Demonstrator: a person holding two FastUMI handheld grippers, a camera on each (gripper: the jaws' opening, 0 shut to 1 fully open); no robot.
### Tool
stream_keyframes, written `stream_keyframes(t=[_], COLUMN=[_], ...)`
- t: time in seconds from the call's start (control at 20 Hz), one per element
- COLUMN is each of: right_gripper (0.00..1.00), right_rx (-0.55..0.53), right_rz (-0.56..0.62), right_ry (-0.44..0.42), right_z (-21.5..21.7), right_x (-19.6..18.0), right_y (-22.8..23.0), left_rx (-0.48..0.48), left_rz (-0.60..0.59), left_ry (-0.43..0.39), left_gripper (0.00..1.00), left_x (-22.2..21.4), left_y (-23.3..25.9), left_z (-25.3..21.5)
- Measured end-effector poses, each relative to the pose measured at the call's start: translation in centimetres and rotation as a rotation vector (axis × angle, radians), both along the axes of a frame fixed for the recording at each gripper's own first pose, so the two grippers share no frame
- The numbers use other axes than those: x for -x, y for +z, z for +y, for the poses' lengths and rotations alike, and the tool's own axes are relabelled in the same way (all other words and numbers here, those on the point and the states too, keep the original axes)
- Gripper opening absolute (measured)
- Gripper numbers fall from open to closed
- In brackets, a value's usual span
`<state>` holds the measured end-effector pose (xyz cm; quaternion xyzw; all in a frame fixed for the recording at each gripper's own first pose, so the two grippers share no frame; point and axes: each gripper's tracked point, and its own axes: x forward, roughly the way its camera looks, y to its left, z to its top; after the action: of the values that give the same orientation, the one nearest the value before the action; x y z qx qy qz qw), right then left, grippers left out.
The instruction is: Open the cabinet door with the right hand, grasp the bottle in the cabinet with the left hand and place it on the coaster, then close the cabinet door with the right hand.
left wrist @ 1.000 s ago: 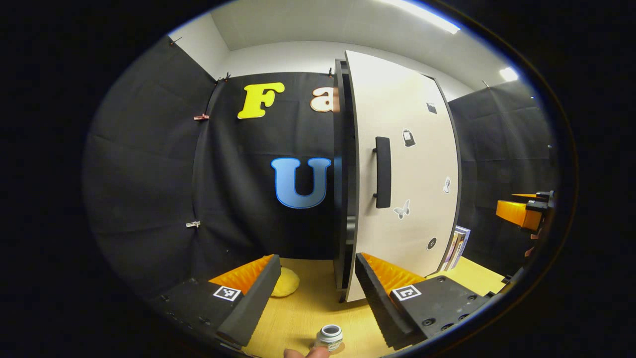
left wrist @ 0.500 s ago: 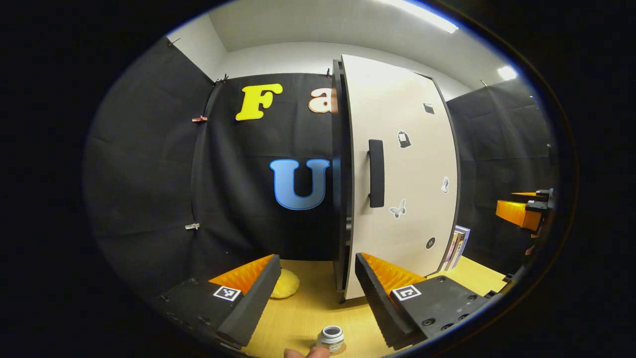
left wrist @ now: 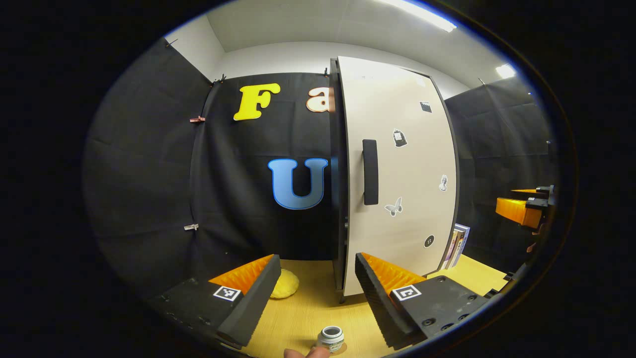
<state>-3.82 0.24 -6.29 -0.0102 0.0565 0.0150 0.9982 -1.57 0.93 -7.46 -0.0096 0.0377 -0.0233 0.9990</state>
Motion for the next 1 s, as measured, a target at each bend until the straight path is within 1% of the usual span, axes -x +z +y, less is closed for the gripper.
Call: stream_keyframes(t=[1.0], right_gripper=[0.98], right_rx=[-0.005], right_rz=[-0.014], right_ry=[-0.002], right_z=[-0.01], right_x=[0.18], right_y=[0.56], left_rx=[-0.005], left_rz=[-0.004], left_ry=[0.009], left_gripper=[0.95], left_x=[0.21], left_y=[0.31], left_z=[-0.14])
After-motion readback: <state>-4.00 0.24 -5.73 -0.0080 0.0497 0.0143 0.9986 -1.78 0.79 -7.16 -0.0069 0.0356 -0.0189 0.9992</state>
